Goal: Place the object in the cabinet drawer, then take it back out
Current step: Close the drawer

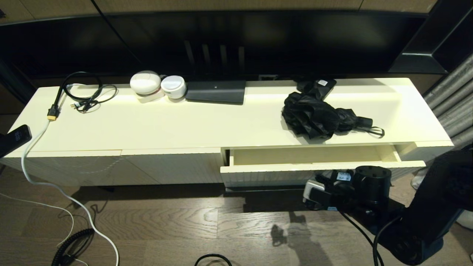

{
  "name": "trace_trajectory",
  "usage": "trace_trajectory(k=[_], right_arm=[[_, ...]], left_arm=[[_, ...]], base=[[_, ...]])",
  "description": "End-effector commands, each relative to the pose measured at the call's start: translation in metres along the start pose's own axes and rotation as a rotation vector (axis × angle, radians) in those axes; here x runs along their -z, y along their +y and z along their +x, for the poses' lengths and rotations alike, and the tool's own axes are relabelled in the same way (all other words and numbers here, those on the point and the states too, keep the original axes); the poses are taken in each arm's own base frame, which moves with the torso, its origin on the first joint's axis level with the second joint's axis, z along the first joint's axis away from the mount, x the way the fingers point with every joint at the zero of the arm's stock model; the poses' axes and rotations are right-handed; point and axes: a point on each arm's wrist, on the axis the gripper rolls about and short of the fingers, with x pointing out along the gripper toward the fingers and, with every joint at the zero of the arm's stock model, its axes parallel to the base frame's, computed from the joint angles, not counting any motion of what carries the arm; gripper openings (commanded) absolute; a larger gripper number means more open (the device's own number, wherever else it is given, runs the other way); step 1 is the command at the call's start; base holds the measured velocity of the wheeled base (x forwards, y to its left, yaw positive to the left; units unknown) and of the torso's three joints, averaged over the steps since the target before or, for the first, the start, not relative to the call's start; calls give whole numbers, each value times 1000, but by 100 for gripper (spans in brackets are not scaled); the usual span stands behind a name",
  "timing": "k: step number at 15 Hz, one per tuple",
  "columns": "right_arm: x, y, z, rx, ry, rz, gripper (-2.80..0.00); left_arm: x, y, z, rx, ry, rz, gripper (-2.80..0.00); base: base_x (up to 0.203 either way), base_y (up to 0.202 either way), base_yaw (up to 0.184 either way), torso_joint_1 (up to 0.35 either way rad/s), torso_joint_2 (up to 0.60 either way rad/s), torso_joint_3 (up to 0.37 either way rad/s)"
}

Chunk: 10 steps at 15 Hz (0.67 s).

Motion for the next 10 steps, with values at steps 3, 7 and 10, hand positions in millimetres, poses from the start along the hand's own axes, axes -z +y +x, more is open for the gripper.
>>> trace_trajectory(k=[3,7,10], right_arm=[[6,-1,16,27,16,2,-280],[11,-5,29,52,28,9,-280],[13,-7,38,72,30,14,-280]], left_arm=[[0,0,0,0,0,-1,-280],[0,0,0,-1,0,-1,-280],[0,0,0,-1,0,-1,-280]], base=[[0,0,0,0,0,0],[0,0,0,0,0,0],[0,0,0,0,0,0]])
